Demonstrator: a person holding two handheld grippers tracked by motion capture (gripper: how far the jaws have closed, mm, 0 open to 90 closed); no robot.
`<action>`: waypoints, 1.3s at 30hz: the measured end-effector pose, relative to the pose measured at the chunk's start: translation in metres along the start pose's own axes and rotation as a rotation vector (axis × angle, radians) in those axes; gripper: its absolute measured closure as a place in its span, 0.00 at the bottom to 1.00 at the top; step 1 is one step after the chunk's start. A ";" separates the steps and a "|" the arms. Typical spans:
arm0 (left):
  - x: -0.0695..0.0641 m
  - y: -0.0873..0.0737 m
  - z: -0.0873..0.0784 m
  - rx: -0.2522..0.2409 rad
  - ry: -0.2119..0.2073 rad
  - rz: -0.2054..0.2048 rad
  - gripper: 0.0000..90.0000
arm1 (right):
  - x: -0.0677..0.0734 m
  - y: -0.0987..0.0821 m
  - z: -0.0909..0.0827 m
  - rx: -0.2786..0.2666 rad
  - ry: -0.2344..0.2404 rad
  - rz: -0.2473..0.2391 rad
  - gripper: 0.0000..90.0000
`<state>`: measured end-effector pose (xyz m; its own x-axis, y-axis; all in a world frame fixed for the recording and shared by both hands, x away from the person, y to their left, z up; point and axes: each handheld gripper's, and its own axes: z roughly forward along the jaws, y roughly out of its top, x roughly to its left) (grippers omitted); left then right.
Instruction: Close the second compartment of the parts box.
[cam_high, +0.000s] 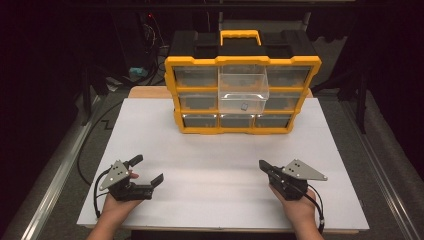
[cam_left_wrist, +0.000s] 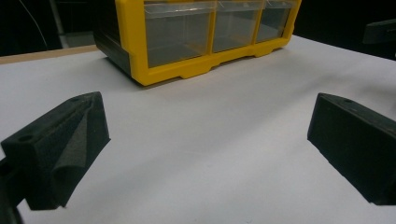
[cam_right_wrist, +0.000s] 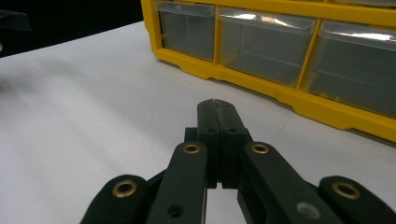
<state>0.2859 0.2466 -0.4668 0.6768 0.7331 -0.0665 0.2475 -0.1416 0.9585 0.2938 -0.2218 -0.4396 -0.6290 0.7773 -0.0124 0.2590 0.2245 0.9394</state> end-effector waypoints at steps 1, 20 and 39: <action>0.000 0.000 0.000 0.000 0.000 0.000 0.00 | 0.000 0.001 0.001 0.000 0.007 -0.005 1.00; 0.002 -0.001 0.002 -0.003 0.000 -0.003 0.00 | 0.001 0.032 0.025 -0.032 0.025 -0.035 1.00; -0.001 0.000 0.002 -0.008 -0.011 0.004 0.00 | 0.010 0.070 0.023 -0.103 0.037 -0.046 1.00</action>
<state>0.2867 0.2444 -0.4674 0.6850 0.7255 -0.0659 0.2398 -0.1391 0.9608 0.3223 -0.1848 -0.3815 -0.6655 0.7450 -0.0457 0.1539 0.1968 0.9683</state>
